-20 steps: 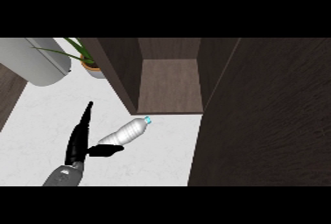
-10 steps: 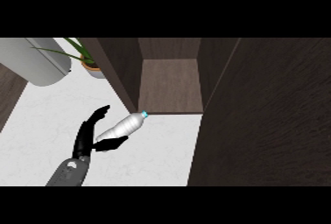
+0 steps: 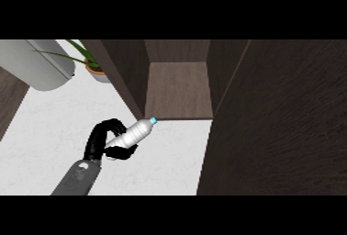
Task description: Pick up the bottled water, place it into the cabinet and close the cabinet
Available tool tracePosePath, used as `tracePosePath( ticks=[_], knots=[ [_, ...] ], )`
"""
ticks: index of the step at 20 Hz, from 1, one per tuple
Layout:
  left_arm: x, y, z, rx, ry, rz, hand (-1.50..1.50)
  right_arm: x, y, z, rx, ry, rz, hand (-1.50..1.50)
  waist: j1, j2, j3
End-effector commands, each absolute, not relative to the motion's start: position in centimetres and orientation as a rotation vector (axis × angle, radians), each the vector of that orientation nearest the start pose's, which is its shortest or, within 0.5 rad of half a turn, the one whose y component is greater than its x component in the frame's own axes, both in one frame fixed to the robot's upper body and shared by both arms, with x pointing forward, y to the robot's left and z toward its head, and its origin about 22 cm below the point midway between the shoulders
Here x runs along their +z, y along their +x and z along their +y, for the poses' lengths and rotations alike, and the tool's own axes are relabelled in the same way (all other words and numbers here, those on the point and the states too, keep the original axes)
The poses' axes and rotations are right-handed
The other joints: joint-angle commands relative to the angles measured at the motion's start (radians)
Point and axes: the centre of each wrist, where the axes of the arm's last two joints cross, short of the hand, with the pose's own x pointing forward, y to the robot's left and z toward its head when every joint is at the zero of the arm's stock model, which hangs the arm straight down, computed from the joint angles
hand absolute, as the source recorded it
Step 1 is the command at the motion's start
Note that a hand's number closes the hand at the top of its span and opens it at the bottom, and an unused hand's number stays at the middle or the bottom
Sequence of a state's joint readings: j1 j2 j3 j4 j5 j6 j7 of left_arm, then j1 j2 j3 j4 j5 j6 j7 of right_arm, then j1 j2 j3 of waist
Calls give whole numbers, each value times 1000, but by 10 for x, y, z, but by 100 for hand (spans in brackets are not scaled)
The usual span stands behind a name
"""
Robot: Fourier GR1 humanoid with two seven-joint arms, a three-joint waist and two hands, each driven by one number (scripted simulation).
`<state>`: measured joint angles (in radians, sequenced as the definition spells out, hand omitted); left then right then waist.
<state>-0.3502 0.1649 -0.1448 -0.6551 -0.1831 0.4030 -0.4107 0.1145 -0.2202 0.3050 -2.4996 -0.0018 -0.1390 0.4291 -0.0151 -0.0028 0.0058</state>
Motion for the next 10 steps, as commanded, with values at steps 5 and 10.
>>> tracePosePath(
  ticks=[5,10],
  knots=[
    [-115,283,204,-126,130,-1664,150,187,115,-209,144,137,-1963,-150,-9,-1,-10],
    [-116,281,199,90,-195,-1781,150,185,116,-218,145,70,-1965,-150,-16,2,-9]
  ],
)
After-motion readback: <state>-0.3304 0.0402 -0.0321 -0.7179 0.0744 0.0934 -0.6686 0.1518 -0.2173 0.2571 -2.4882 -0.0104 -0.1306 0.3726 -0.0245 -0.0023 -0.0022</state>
